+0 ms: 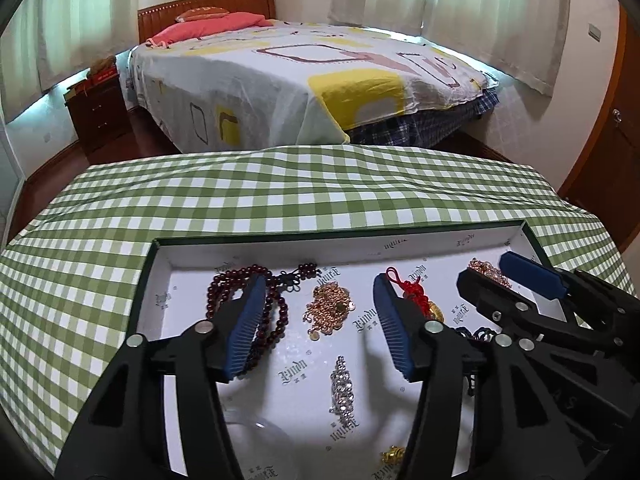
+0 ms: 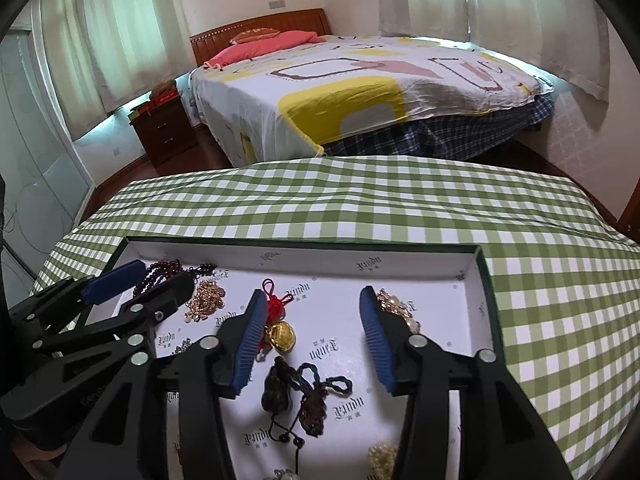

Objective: Organize jewelry

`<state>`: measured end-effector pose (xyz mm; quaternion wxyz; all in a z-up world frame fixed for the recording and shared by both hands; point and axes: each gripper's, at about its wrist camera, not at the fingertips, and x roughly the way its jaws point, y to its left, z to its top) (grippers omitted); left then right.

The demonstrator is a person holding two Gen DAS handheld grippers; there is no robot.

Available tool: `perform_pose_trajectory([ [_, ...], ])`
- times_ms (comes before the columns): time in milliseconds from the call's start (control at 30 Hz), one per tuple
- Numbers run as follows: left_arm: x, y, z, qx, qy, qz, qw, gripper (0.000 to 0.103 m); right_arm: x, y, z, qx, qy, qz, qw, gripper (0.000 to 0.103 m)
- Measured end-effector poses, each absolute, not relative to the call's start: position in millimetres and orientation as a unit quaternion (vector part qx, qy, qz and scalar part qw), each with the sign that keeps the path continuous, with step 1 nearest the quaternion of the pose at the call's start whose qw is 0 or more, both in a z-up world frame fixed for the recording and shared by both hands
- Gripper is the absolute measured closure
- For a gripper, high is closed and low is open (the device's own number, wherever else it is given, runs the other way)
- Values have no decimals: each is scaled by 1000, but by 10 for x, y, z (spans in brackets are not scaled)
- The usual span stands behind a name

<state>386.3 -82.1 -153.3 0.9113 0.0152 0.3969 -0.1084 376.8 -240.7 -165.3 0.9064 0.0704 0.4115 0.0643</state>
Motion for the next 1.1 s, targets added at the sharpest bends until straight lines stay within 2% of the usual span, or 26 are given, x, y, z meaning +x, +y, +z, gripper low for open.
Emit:
perform_pose_trajectory([
  [267, 3616, -750, -1377, 26, 375, -93, 922, 32, 3569, -2445, -1558, 59, 400, 46, 914, 35],
  [367, 3404, -688, -1290, 24, 362, -88, 928, 25, 3400, -2465, -1511, 56, 394, 38, 917, 33],
  [500, 3055, -580, -1184, 7, 350, -87, 933, 24, 3098, -2467, -1455, 55, 389, 35, 919, 31],
  [600, 2812, -531, -1084, 5, 343, -77, 936, 17, 2861, -2453, -1405, 55, 388, 38, 919, 30],
  [767, 2297, -408, -794, 0, 318, -56, 947, 12, 2375, -2435, -1189, 58, 372, 42, 925, 27],
  [1100, 1340, -155, -362, 4, 296, -25, 955, 6, 1541, -2397, -589, 47, 316, 43, 947, 24],
])
